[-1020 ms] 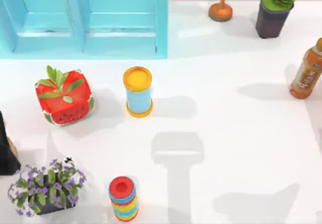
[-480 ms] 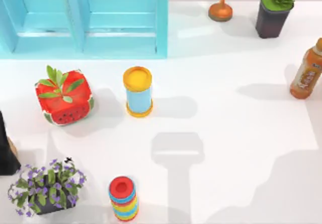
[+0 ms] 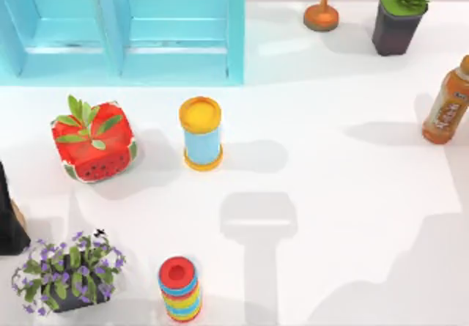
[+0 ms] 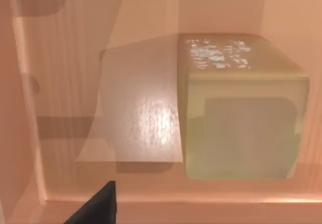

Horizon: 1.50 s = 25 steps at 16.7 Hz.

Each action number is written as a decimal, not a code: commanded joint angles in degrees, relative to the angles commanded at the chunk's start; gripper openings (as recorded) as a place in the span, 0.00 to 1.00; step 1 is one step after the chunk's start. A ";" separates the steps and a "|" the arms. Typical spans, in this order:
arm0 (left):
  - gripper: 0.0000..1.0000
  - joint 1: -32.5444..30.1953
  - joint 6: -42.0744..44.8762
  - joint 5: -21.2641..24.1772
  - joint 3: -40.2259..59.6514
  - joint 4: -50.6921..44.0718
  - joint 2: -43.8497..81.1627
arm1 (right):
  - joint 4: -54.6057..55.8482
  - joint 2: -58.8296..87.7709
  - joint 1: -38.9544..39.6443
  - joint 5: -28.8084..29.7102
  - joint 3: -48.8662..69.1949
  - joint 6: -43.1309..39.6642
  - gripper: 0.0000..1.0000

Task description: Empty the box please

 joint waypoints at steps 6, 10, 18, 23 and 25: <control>1.00 0.00 0.00 0.00 0.00 0.00 0.00 | 9.75 2.71 -0.02 0.00 -7.12 0.23 1.00; 1.00 0.00 0.00 0.00 0.00 0.00 0.00 | 20.67 5.67 0.02 0.00 -14.62 0.32 1.00; 1.00 0.00 0.00 0.00 0.00 0.00 0.00 | 22.83 6.47 0.02 0.00 -16.53 0.33 0.85; 1.00 0.00 0.00 0.00 0.00 0.00 0.00 | 22.83 6.47 0.02 0.00 -16.53 0.33 0.47; 1.00 0.00 0.00 0.00 0.00 0.00 0.00 | 22.83 6.47 0.02 0.00 -16.53 0.33 0.32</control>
